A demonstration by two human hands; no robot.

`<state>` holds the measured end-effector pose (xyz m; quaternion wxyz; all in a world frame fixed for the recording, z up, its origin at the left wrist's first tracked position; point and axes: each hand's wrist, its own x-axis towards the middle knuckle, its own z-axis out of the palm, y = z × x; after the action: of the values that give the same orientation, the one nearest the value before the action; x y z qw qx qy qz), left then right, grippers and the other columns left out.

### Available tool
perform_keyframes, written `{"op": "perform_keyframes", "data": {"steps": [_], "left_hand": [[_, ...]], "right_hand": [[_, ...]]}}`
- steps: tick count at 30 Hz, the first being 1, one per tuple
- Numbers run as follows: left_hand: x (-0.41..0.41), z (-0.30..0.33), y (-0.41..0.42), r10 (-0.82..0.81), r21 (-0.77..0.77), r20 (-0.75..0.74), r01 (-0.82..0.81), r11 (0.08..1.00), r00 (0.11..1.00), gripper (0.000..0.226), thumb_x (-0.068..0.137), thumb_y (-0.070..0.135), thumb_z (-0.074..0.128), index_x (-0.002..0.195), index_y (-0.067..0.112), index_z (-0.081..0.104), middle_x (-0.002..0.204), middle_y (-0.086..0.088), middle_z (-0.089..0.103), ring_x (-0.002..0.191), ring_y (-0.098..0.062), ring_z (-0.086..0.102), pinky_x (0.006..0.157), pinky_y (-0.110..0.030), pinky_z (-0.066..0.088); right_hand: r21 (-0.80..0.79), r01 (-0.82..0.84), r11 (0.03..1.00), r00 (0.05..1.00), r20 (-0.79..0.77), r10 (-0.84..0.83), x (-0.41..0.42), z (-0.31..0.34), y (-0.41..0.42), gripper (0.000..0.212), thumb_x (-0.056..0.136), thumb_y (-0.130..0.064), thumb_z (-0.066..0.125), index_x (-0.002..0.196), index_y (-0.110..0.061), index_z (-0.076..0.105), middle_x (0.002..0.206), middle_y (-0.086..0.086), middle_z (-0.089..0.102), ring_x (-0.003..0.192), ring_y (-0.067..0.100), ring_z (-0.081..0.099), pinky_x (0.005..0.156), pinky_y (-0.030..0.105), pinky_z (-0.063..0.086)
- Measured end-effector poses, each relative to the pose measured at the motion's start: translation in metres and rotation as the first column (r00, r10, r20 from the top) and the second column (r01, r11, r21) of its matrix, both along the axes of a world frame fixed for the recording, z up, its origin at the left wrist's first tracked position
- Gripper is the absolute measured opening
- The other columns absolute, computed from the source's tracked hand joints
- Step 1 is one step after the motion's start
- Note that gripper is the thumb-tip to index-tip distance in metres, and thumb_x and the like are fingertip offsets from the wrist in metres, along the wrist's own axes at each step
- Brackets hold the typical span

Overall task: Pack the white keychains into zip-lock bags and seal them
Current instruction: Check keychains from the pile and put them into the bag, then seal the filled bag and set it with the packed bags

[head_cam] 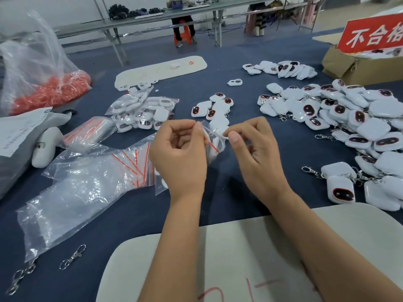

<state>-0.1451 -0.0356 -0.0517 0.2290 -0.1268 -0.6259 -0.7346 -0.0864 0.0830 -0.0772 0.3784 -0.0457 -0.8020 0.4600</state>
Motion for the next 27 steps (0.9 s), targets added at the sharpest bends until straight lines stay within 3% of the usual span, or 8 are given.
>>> {"op": "perform_keyframes", "data": {"steps": [3,7,11,13,15,19,22,27], "left_hand": [[-0.002,0.008,0.000,-0.094,0.151,0.050,0.086,0.985,0.994,0.014,0.087,-0.003,0.075,0.080,0.007,0.068,0.064,-0.001,0.069,0.057,-0.017,0.068,0.059,-0.029,0.055],[0.001,0.010,0.000,-0.377,0.331,0.115,0.323,0.887,0.919,0.014,0.087,-0.003,0.075,0.081,0.007,0.067,0.065,-0.008,0.069,0.056,-0.015,0.066,0.056,-0.026,0.054],[0.001,-0.001,-0.004,-0.297,0.168,0.125,0.274,0.947,0.947,0.009,0.094,0.004,0.069,0.086,0.006,0.066,0.073,-0.007,0.070,0.062,-0.016,0.064,0.056,-0.024,0.050],[-0.002,-0.006,-0.007,-0.126,-0.023,0.093,0.128,0.991,0.988,0.007,0.095,0.019,0.067,0.089,0.015,0.067,0.084,0.003,0.069,0.076,-0.014,0.062,0.067,-0.026,0.049],[-0.007,-0.011,-0.014,-0.141,-0.195,0.090,0.156,0.968,0.986,0.016,0.093,0.034,0.064,0.102,0.021,0.066,0.103,0.005,0.070,0.097,-0.014,0.064,0.084,-0.028,0.049],[-0.008,-0.014,-0.020,-0.516,-0.163,0.376,0.604,0.780,0.769,0.046,0.080,0.051,0.075,0.116,0.023,0.068,0.115,-0.004,0.075,0.108,-0.023,0.071,0.094,-0.039,0.058],[-0.006,-0.016,-0.020,-0.602,-0.130,0.393,0.690,0.712,0.695,0.040,0.071,0.040,0.086,0.104,0.021,0.076,0.103,-0.008,0.079,0.096,-0.026,0.076,0.083,-0.039,0.061],[-0.009,-0.019,-0.027,-0.726,0.045,0.413,0.783,0.620,0.550,0.033,0.075,0.016,0.087,0.107,0.015,0.078,0.109,-0.018,0.077,0.098,-0.032,0.074,0.087,-0.043,0.061]], "right_hand": [[0.020,-0.108,0.994,0.994,0.035,0.107,0.001,-0.004,-0.003,0.028,0.095,-0.045,0.064,0.112,-0.024,0.071,0.103,0.003,0.055,0.086,0.018,0.059,0.068,0.020,0.044],[0.051,-0.133,0.990,0.991,-0.016,0.134,-0.003,-0.005,-0.012,0.027,0.096,-0.035,0.069,0.118,-0.019,0.070,0.102,-0.003,0.059,0.094,0.018,0.060,0.064,0.029,0.049],[-0.115,-0.100,0.988,0.994,-0.063,0.093,-0.001,-0.007,-0.008,0.012,0.104,-0.011,0.063,0.100,-0.010,0.075,0.080,0.005,0.065,0.072,0.016,0.058,0.066,0.031,0.047],[-0.258,-0.132,0.957,0.990,-0.078,0.116,0.000,-0.005,-0.005,0.015,0.104,-0.006,0.063,0.100,-0.008,0.077,0.077,0.011,0.064,0.067,0.009,0.053,0.065,0.022,0.046],[-0.435,-0.224,0.872,0.974,-0.134,0.183,-0.001,0.000,-0.002,0.015,0.103,-0.001,0.061,0.104,-0.003,0.076,0.080,0.009,0.068,0.073,0.008,0.059,0.071,0.020,0.052],[-0.681,-0.367,0.634,0.930,-0.253,0.267,-0.004,0.012,0.000,0.017,0.098,-0.002,0.063,0.112,-0.005,0.072,0.098,0.012,0.076,0.089,0.024,0.071,0.081,0.037,0.061],[-0.730,-0.495,0.471,0.865,-0.358,0.352,-0.004,0.018,0.007,0.028,0.098,-0.005,0.061,0.124,-0.014,0.065,0.102,0.013,0.078,0.089,0.024,0.076,0.075,0.037,0.063],[-0.781,-0.363,0.509,0.893,-0.135,0.430,-0.003,0.013,0.018,0.029,0.092,-0.024,0.069,0.113,-0.005,0.067,0.093,0.013,0.077,0.076,0.023,0.073,0.065,0.036,0.062]]}}
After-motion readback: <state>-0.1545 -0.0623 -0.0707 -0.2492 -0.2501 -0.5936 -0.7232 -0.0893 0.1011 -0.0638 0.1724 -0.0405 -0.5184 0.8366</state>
